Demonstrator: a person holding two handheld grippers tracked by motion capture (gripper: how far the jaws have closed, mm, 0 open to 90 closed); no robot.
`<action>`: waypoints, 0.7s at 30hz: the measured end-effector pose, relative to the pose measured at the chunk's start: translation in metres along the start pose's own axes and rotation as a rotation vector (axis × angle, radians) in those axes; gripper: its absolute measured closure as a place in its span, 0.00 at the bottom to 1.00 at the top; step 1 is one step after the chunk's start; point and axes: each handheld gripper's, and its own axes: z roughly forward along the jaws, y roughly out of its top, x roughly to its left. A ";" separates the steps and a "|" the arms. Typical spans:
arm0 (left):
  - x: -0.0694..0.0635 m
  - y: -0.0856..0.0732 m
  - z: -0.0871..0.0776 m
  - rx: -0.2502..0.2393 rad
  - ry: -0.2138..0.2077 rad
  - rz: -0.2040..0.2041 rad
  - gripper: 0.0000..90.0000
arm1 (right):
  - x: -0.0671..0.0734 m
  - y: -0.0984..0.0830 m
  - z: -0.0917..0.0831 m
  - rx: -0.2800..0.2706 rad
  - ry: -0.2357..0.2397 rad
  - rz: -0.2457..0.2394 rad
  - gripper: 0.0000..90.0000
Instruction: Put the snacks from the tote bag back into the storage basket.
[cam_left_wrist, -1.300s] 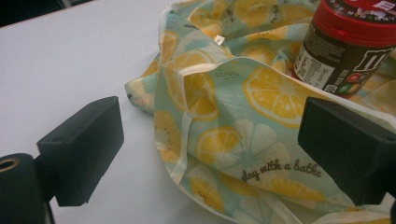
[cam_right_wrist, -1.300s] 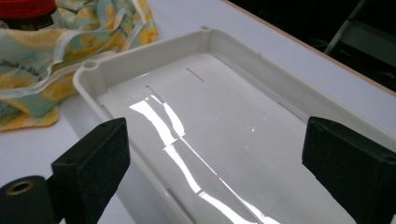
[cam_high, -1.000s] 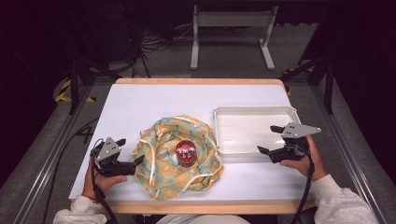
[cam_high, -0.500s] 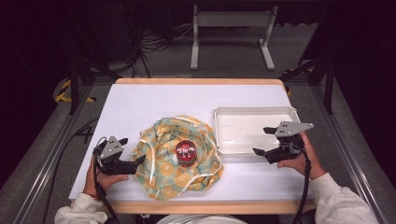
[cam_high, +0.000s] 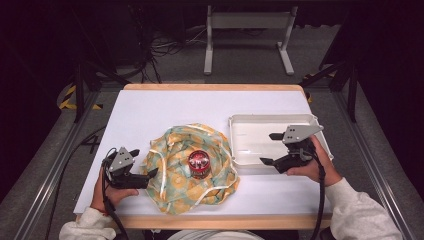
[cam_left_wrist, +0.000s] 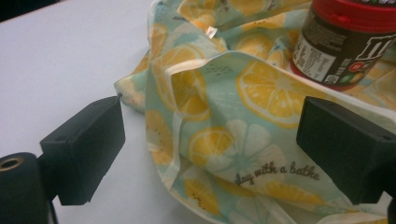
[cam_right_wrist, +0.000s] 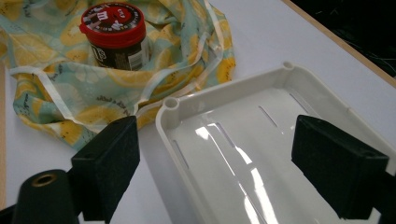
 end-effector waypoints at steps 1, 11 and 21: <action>0.000 0.000 0.000 0.006 -0.001 0.001 0.09 | 0.000 0.002 0.003 0.004 0.005 -0.006 0.18; 0.002 0.000 0.003 0.007 0.006 -0.004 0.09 | 0.010 0.031 0.029 0.045 0.082 -0.092 0.21; 0.001 0.001 0.003 0.007 -0.003 0.004 0.09 | 0.014 0.060 0.049 0.081 0.121 -0.152 0.21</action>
